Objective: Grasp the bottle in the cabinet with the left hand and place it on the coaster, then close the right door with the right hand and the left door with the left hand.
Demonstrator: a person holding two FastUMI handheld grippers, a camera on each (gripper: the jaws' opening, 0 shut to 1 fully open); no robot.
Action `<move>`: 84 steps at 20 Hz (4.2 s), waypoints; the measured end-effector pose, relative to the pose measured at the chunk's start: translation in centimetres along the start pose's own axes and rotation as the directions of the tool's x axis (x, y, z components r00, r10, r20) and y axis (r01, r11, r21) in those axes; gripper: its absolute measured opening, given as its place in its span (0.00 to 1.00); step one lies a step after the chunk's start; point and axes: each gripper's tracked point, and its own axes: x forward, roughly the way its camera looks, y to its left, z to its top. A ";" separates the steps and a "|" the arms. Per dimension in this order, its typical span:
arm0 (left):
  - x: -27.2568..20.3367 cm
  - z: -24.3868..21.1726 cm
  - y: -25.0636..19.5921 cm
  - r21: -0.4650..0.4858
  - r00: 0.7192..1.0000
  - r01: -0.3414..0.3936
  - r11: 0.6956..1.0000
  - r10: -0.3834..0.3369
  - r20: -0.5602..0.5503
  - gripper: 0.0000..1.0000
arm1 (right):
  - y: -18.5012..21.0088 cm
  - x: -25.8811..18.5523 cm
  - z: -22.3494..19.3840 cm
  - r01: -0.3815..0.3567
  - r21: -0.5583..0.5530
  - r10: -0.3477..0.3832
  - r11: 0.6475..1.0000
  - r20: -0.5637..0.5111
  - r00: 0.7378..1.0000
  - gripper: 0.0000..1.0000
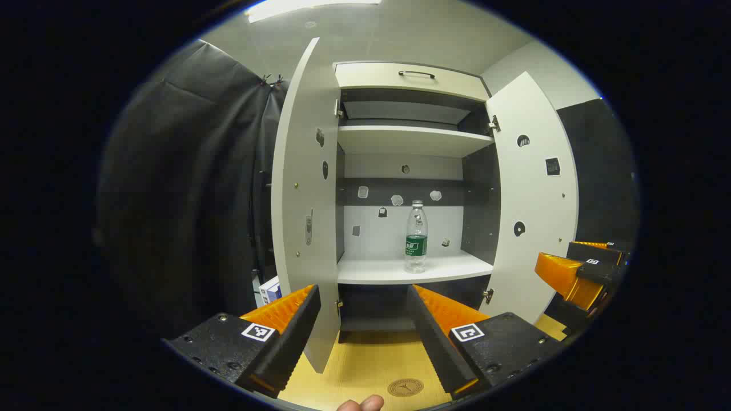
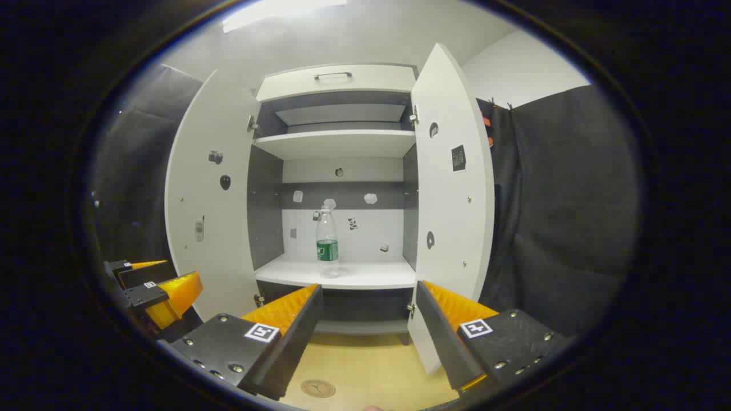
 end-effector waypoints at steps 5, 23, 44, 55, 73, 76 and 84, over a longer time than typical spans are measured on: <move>-0.4 0.3 -0.5 0.010 1.000 0.000 1.000 0.000 0.009 0.96 | 0.0 -0.3 0.4 -0.006 0.005 0.006 1.000 0.014 1.000 0.99; 0.1 0.1 -1.8 0.025 1.000 0.000 1.000 0.000 0.007 0.96 | -1.2 0.1 0.4 -0.001 0.000 0.001 1.000 0.019 1.000 0.99; 17.8 1.7 -11.9 0.016 0.997 0.075 0.997 -0.075 0.008 0.96 | -5.8 2.6 2.4 -0.042 0.046 0.039 0.998 0.052 0.998 0.99; 31.8 2.0 -13.2 0.019 0.990 0.137 0.990 -0.137 0.010 0.96 | -5.5 6.5 2.6 0.078 0.042 -0.080 0.996 0.047 0.996 0.99; 34.6 1.6 -12.7 -0.011 0.991 0.134 0.991 -0.134 0.008 0.81 | -6.4 8.0 1.6 0.098 0.005 -0.098 0.995 -0.003 0.995 0.99; 31.5 2.7 -12.6 -0.031 0.990 0.143 0.989 -0.142 0.024 0.82 | -6.8 7.2 1.4 0.084 0.008 -0.084 0.996 -0.012 0.996 0.99; 19.9 0.9 -11.7 0.019 0.991 0.123 0.992 -0.124 0.041 0.82 | -7.7 4.0 1.0 0.021 0.021 -0.020 1.000 -0.019 1.000 0.99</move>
